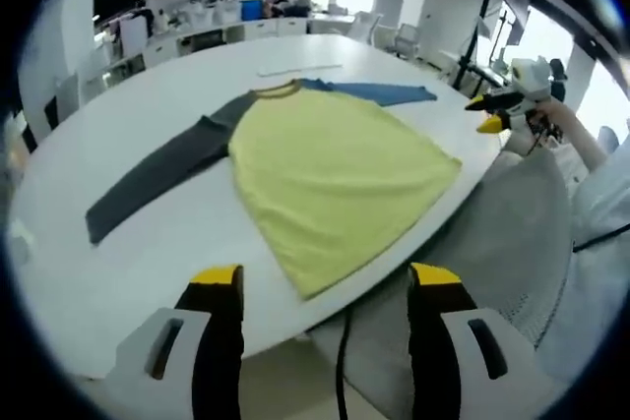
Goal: Fold the garment on the visible template until the final outline fits inside the template.
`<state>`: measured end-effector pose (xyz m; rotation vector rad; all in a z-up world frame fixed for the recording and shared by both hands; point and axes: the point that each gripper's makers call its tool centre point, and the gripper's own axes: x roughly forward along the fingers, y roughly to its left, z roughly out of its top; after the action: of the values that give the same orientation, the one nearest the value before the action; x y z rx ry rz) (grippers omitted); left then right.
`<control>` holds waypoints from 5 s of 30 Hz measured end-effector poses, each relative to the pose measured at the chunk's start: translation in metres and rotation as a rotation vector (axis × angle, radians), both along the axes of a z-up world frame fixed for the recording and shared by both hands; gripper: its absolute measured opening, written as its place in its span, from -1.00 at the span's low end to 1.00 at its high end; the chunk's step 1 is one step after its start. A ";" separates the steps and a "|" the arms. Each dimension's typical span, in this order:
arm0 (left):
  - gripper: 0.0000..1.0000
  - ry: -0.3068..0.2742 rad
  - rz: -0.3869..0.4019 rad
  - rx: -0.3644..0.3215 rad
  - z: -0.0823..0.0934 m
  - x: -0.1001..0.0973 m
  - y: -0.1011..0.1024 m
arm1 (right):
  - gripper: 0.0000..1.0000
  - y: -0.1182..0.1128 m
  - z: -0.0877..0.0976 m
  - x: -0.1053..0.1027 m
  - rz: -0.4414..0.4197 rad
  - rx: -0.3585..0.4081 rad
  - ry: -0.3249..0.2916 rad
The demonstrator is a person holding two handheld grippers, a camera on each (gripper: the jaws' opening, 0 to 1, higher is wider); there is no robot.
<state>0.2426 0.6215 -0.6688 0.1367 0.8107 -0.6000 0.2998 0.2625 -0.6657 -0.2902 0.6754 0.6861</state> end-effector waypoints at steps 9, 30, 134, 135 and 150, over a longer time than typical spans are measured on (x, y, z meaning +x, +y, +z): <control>0.43 -0.015 -0.019 0.004 0.007 0.003 -0.002 | 0.26 0.000 0.006 0.000 0.039 -0.019 -0.004; 0.76 -0.023 -0.037 0.018 0.014 0.013 -0.005 | 0.78 0.002 -0.002 0.011 0.068 0.003 0.018; 0.89 -0.024 -0.015 -0.019 0.034 0.036 -0.009 | 0.41 -0.181 -0.036 0.141 -0.449 -0.016 0.060; 0.89 -0.023 -0.017 -0.020 0.034 0.036 -0.010 | 0.38 -0.182 -0.037 0.141 -0.455 -0.015 0.062; 0.89 0.009 -0.004 -0.013 0.032 0.032 -0.012 | -0.05 -0.236 -0.058 0.183 -0.566 0.009 0.071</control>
<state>0.2747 0.6098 -0.6371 0.1235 0.8154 -0.6098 0.4828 0.0263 -0.7238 -0.0570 0.7778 0.1581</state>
